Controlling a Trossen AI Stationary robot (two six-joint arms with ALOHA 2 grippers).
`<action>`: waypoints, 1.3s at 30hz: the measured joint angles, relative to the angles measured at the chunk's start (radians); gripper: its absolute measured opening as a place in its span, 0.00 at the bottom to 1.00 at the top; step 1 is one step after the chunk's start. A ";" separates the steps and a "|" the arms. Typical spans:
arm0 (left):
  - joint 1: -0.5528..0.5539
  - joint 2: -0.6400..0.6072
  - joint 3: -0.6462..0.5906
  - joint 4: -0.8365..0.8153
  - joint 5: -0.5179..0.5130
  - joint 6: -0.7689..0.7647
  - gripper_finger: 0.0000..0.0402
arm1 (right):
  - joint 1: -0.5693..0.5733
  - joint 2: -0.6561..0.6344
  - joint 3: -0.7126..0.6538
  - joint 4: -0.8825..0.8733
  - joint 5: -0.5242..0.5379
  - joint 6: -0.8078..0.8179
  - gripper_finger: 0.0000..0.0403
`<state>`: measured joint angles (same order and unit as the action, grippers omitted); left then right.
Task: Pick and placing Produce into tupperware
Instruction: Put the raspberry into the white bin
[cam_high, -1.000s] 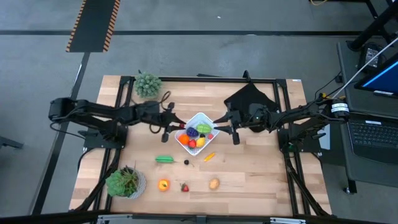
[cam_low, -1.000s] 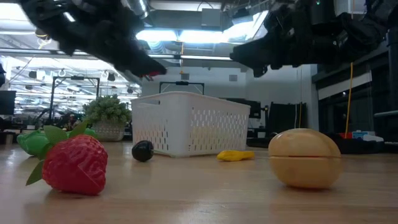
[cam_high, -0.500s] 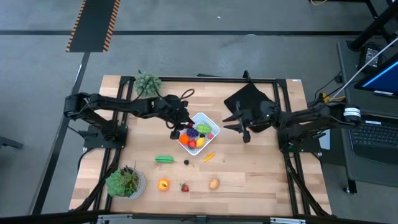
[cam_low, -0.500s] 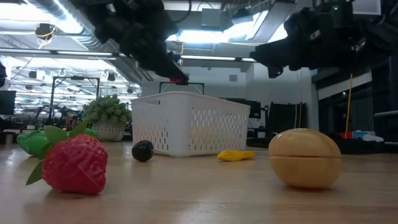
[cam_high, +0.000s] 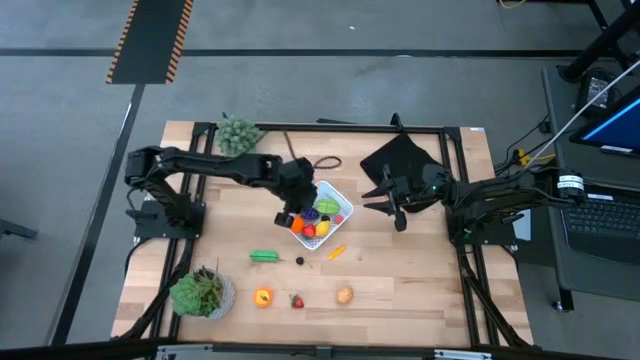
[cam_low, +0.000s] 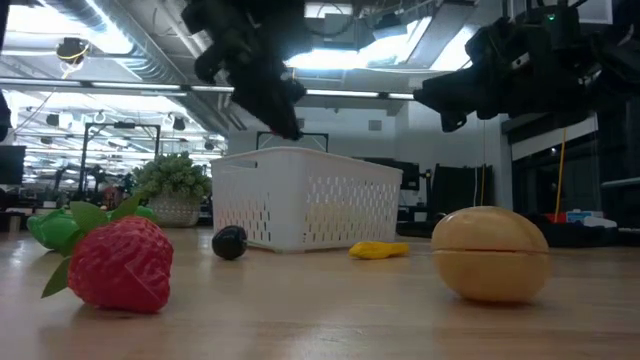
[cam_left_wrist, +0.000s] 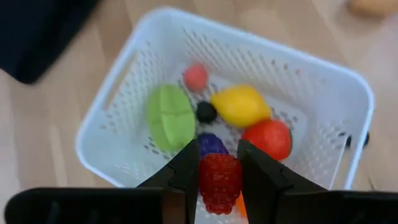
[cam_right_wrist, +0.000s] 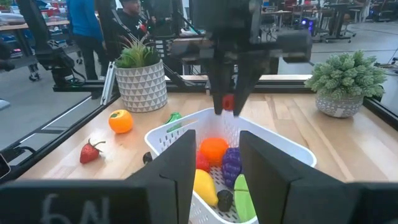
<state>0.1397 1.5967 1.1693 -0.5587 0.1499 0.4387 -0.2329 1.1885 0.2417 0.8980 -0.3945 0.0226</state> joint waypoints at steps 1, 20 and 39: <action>-0.007 0.023 0.021 -0.027 -0.014 0.003 0.21 | 0.000 0.000 0.000 -0.001 0.000 0.000 0.31; -0.090 0.251 0.147 -0.115 -0.146 0.066 0.21 | 0.000 0.000 0.000 -0.018 0.000 -0.002 0.31; -0.091 0.263 0.147 -0.105 -0.125 -0.015 0.30 | 0.000 0.001 0.000 -0.027 0.001 -0.005 0.31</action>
<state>0.0490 1.8593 1.3167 -0.6638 0.0250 0.4236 -0.2325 1.1892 0.2420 0.8707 -0.3939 0.0181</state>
